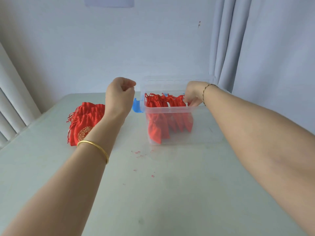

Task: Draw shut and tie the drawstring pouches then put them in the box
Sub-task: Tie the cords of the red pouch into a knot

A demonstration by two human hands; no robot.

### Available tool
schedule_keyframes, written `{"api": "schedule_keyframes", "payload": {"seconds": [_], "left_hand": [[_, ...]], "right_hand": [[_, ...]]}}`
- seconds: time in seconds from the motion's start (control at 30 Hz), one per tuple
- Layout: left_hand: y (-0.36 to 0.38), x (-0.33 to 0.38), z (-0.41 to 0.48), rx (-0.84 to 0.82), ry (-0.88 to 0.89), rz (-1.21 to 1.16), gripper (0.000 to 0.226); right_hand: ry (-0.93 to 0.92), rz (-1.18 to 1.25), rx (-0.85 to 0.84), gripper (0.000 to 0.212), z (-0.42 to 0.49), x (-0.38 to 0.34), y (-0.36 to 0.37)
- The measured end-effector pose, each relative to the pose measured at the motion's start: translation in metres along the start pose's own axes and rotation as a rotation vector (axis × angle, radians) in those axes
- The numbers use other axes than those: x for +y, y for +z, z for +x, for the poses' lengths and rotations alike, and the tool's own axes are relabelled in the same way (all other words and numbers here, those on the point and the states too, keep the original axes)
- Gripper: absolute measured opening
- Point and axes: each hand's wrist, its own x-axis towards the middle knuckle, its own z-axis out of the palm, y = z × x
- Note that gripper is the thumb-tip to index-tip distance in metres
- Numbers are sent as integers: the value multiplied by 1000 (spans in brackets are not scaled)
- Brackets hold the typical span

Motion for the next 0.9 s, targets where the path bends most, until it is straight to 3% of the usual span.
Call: {"api": "schedule_keyframes", "payload": {"seconds": [0.07,0.17,0.23,0.3,0.43,0.63,0.73,0.83,0.9], "left_hand": [[-10,-13,-3,98,-25,34,28],[-31,-44,-10,225,-110,130,27],[-44,-67,-16,282,-221,270,28],[-56,-87,-28,295,-357,420,34],[-71,-114,-49,280,-532,519,54],[-79,-125,-51,229,-583,529,64],[-83,-129,-51,229,-581,435,53],[-87,-127,-58,179,-437,228,12],[-89,-116,-67,43,-404,-26,25]], "right_hand": [[-11,-48,20,27,-8,-1,-6],[-61,-32,247,17,-24,-15,-18],[-183,68,457,29,-43,-24,-16],[-363,223,527,31,-78,-40,-2],[-480,608,286,18,-138,-53,52],[-410,617,108,15,-151,-41,116],[-372,661,67,13,-155,-39,125],[-358,709,24,7,-156,-37,131],[-366,729,-10,8,-157,-34,135]]}}
